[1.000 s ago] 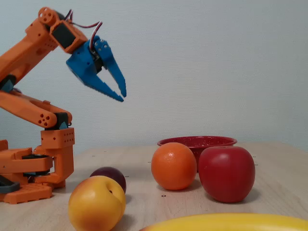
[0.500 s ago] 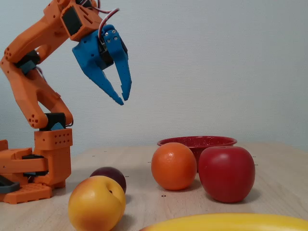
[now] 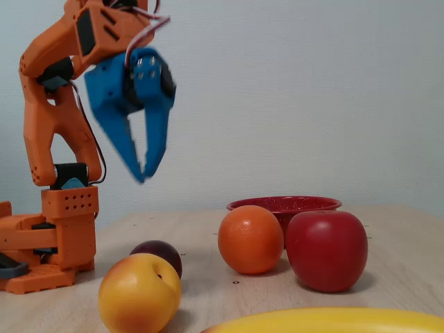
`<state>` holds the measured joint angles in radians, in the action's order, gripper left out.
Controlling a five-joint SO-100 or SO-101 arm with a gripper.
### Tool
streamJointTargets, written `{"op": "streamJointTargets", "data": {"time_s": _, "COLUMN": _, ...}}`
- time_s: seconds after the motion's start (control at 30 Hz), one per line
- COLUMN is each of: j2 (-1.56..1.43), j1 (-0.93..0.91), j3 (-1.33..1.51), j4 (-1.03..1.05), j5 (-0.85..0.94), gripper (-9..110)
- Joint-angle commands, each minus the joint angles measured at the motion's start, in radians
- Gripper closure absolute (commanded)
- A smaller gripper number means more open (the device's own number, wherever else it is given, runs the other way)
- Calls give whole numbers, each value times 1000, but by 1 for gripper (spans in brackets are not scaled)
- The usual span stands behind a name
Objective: Put peach in the red bowl.
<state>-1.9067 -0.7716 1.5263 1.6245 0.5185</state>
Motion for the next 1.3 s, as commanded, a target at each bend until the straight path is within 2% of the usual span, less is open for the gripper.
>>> {"op": "streamJointTargets", "data": {"time_s": 0.0, "j2": -2, "j1": -38, "j3": -114, "j4": 37, "j5": 58, "gripper": 101}}
{"op": "streamJointTargets", "data": {"time_s": 0.1, "j2": 44, "j1": -63, "j3": -126, "j4": 52, "j5": 103, "gripper": 100}}
{"op": "streamJointTargets", "data": {"time_s": 0.43, "j2": 129, "j1": -129, "j3": -156, "j4": 104, "j5": 229, "gripper": 84}}
{"op": "streamJointTargets", "data": {"time_s": 0.57, "j2": 143, "j1": -179, "j3": -170, "j4": 135, "j5": 342, "gripper": 77}}
{"op": "streamJointTargets", "data": {"time_s": 0.77, "j2": 170, "j1": -281, "j3": -193, "j4": 198, "j5": 551, "gripper": 61}}
{"op": "streamJointTargets", "data": {"time_s": 1.27, "j2": 233, "j1": -382, "j3": -129, "j4": 156, "j5": 678, "gripper": 56}}
